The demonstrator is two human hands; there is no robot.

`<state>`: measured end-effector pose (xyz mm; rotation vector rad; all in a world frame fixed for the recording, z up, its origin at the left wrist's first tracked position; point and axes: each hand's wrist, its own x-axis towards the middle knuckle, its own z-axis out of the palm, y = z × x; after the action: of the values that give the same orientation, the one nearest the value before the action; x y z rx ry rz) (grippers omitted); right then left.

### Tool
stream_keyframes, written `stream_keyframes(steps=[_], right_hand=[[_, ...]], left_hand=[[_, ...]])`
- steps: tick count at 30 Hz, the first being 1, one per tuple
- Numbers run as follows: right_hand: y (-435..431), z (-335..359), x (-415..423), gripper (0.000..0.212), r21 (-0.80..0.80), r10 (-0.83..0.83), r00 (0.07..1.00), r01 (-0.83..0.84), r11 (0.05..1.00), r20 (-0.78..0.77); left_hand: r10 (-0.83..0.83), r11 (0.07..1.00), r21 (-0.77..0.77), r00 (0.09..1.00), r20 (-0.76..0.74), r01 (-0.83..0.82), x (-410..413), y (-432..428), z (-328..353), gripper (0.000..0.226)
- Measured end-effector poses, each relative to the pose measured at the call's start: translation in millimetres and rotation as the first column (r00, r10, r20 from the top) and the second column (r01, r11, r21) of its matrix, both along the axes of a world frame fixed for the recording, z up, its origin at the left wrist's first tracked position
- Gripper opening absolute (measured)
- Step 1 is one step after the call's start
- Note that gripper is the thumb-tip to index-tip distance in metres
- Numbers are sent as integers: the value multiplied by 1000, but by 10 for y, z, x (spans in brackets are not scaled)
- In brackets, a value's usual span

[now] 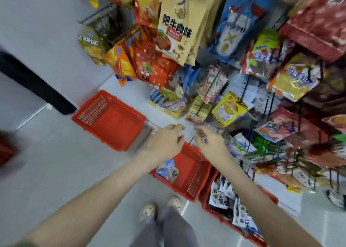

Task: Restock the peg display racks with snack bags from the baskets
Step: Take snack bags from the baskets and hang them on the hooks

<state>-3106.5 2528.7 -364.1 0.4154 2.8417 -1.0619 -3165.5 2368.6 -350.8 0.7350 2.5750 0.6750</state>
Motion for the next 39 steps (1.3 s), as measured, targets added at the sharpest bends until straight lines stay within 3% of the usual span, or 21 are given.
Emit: stream_keyframes(steps=[5, 8, 12, 15, 17, 20, 22, 25, 27, 28, 29, 34, 37, 39], right_hand=[[113, -1250, 685, 27, -30, -57, 966, 67, 997, 250], [297, -2266, 975, 23, -7, -85, 945, 92, 996, 315], [560, -3791, 1268, 32, 60, -59, 842, 32, 998, 536], [632, -5012, 1211, 41, 72, 2, 889, -39, 997, 458], [570, -5596, 986, 50, 66, 153, 876, -205, 977, 458], [457, -6454, 698, 64, 99, 456, 760, -555, 826, 464], [392, -6955, 590, 64, 182, 568, 693, -691, 700, 445], [379, -7584, 575, 58, 187, 677, 490, -862, 472, 550], [474, -7865, 600, 51, 209, 670, 405, -911, 356, 622], [525, -7926, 597, 50, 237, 667, 406, -913, 333, 625], [577, -7941, 592, 51, 269, 661, 430, -902, 337, 615], [764, -7831, 460, 64, 317, 534, 587, -797, 515, 609], [598, -7763, 394, 66, 245, 521, 647, -728, 641, 557], [442, -7746, 369, 64, 225, 509, 710, -665, 712, 486]], left_hand=[[79, 979, -198, 980, 181, -43, 408, -236, -1331, 42], [87, 977, -211, 966, 244, -35, 666, -376, -2434, 49], [85, 970, -241, 950, 302, -11, 787, -348, -3977, 49], [-10, 964, -252, 958, 286, 86, 663, -117, -5002, 51], [-106, 931, -305, 948, 301, 201, 499, 67, -5652, 48], [-175, 870, -389, 928, 330, 302, 307, 315, -6581, 42], [-165, 858, -440, 953, 253, 265, 202, 432, -7091, 44], [-218, 828, -480, 954, 203, 292, 51, 549, -7553, 51], [-272, 682, -619, 921, 279, 388, -70, 568, -7712, 67], [-296, 590, -682, 902, 315, 432, -111, 563, -7793, 77], [-281, 549, -709, 897, 341, 442, -136, 543, -7880, 83], [-237, 554, -710, 900, 366, 434, -187, 591, -7926, 101], [-262, 571, -686, 892, 368, 451, -246, 609, -7803, 87], [-218, 662, -645, 921, 323, 382, -336, 608, -7647, 73]])
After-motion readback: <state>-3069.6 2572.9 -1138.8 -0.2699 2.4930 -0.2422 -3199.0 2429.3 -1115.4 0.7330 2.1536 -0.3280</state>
